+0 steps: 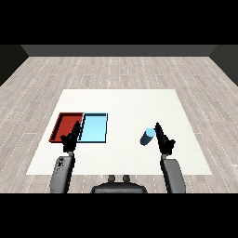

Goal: Pick the blue can and put it in the blue box

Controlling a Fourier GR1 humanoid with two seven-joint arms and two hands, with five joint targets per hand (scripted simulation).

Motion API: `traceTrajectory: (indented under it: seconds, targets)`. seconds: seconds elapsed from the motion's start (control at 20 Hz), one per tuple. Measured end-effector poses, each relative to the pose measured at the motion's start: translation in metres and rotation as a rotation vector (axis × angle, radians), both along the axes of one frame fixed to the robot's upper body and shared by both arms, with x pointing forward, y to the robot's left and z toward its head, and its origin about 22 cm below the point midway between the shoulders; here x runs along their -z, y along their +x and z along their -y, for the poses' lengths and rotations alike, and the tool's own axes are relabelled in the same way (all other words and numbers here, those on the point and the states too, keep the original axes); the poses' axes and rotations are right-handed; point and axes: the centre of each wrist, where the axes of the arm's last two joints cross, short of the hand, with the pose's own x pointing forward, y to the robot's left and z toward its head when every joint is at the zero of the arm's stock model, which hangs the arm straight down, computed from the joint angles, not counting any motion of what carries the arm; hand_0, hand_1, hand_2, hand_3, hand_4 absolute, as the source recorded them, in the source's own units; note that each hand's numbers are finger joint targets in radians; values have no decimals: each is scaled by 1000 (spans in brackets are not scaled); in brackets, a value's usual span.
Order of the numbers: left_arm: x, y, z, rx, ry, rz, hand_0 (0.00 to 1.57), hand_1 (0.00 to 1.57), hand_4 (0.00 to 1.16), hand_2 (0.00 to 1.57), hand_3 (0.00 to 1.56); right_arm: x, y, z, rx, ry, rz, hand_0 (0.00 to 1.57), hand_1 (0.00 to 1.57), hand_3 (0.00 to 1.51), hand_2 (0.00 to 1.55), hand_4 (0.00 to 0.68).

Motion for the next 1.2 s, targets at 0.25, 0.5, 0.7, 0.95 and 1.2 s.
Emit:
traceTrajectory:
  seconds: [0.25,0.5,0.7,0.95,1.2]
  targets:
    - [7,-6,4,-5,-23,-1,0,0,0,0,0,9,-3,12,13,-4,-58,0,0,0,0,0]
    - [-4,-9,9,-4,-81,222,0,0,0,0,0,5,-5,15,-78,82,101,0,0,0,0,0]
    - [8,-11,13,-4,-99,313,0,0,0,0,0,9,-5,21,-124,123,176,0,0,0,0,0]
    - [11,-13,5,-7,-102,356,0,0,0,0,0,18,-9,27,-143,144,216,0,0,0,0,0]
    - [18,-24,14,-8,-106,370,0,0,0,0,0,18,-4,24,-149,149,224,0,0,0,0,0]
